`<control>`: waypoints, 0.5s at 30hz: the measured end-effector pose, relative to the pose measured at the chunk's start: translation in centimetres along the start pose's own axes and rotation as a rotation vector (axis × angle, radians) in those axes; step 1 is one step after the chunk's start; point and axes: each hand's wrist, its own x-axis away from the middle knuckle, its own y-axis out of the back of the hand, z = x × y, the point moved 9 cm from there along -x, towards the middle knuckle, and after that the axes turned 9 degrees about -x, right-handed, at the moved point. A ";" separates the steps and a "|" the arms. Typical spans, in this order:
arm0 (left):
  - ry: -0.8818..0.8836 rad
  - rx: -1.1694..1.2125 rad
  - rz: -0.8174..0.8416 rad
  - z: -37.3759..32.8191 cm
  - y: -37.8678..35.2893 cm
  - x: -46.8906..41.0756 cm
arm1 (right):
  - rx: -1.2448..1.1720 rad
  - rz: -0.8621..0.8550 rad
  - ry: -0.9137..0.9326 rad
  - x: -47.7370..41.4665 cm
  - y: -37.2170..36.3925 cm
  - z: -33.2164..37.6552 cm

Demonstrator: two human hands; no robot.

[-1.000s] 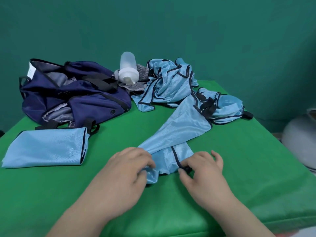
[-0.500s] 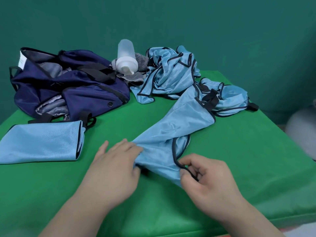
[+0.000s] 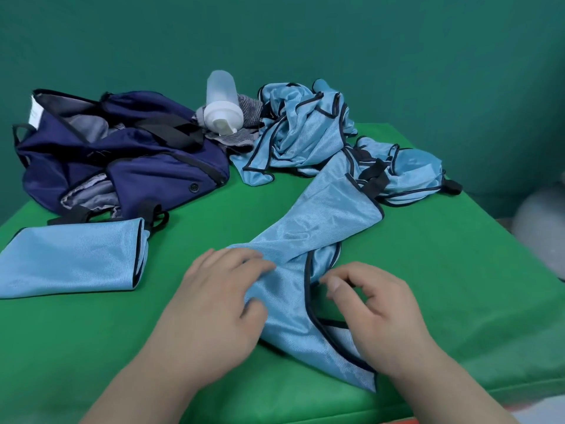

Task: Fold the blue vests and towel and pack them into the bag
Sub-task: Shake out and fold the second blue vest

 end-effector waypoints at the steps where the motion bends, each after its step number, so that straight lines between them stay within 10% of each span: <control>1: -0.003 -0.009 -0.019 -0.4 -0.1 0.0 | 0.025 -0.023 -0.002 -0.1 0.0 -0.4; 15: 0.079 -0.205 0.171 -2.4 -3.1 -0.9 | 0.191 0.067 -0.027 -0.9 -2.0 -3.2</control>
